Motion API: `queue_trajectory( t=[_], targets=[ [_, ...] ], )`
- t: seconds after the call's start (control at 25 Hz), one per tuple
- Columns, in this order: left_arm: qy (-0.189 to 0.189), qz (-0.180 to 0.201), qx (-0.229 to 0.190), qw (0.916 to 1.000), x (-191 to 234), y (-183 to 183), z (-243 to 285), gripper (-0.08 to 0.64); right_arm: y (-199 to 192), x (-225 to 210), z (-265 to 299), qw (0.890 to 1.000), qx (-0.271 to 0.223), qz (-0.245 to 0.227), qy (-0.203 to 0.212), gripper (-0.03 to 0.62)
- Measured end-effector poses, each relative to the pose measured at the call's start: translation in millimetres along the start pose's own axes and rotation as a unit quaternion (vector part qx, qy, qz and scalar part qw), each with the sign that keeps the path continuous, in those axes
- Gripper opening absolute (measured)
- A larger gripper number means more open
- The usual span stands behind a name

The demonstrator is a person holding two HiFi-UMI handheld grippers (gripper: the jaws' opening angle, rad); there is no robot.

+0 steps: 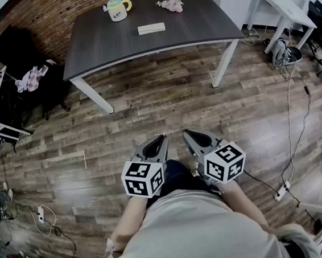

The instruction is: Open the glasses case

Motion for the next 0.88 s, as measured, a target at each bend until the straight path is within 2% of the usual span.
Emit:
queue_trajectory(
  t=[0.24, 0.36, 0.52, 0.68, 0.88],
  targets=[
    [0.001, 0.031, 0.003, 0.9995, 15.0, 11.8, 3.0, 0.058, -2.9, 4.3, 20.0, 0.999, 0.019, -0.001, 0.031, 0.005],
    [0.012, 0.059, 0.01, 0.9982, 24.7, 25.2, 11.5, 0.163, 4.0, -2.7, 25.3, 0.999, 0.023, 0.0, 0.025, 0.005],
    [0.039, 0.095, 0.012, 0.9946, 41.7, 46.6, 29.2, 0.183, 14.1, -23.8, 33.0, 1.0, 0.025, 0.01, 0.01, 0.005],
    [0.041, 0.104, 0.011, 0.9937, 66.8, 67.6, 46.1, 0.19, 33.0, -40.1, 50.3, 1.0, 0.023, 0.017, -0.001, 0.005],
    [0.036, 0.119, 0.017, 0.992, 115.8, 98.0, 73.2, 0.189, 74.5, -58.2, 90.4, 1.0, 0.025, 0.004, -0.012, 0.005]
  ],
)
Point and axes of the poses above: the fingertips, and each gripper's own axes: z forward along the fingers, x to its left, y out of its top, the point moved 6 cm from there along -z, backward along the fingers, and after that the axes turned 14 degrees about x, right-handed, at the moved point
